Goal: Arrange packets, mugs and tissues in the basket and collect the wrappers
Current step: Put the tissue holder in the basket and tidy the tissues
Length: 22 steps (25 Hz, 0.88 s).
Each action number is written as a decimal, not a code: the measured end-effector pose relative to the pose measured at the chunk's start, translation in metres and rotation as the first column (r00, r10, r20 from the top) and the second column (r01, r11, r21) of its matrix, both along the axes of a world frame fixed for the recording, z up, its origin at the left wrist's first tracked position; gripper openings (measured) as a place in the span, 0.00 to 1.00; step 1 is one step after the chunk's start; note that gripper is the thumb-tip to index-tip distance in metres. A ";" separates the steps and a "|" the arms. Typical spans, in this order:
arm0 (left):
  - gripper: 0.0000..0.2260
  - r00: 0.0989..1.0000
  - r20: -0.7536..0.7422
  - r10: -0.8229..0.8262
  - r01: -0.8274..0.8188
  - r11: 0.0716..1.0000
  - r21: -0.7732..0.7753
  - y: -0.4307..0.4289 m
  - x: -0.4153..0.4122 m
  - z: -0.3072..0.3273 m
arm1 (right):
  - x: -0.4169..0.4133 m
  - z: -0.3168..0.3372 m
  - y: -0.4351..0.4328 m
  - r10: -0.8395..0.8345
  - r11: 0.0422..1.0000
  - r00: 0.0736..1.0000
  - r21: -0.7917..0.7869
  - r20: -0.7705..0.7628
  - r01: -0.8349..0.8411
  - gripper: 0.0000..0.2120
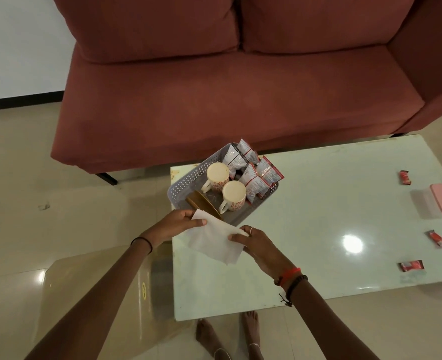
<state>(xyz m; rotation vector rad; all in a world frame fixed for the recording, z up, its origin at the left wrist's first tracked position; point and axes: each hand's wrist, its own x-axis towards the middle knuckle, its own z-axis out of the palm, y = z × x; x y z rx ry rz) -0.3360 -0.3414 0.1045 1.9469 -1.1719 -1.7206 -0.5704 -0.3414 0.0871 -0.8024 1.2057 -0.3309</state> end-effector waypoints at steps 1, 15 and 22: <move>0.15 0.999 -0.015 0.049 -0.049 0.999 0.006 0.001 -0.001 -0.003 | 0.002 -0.002 0.001 -0.076 0.994 0.993 0.091 0.091 0.068 0.05; 0.23 0.948 -0.003 0.318 -0.316 0.945 0.082 -0.031 0.023 -0.049 | 0.050 -0.031 -0.016 -0.312 0.939 0.950 0.152 -0.006 0.309 0.06; 0.13 0.942 0.128 0.309 -0.322 0.942 0.094 -0.090 0.039 -0.073 | 0.066 -0.057 -0.049 -0.068 0.995 0.996 0.072 0.063 0.063 0.21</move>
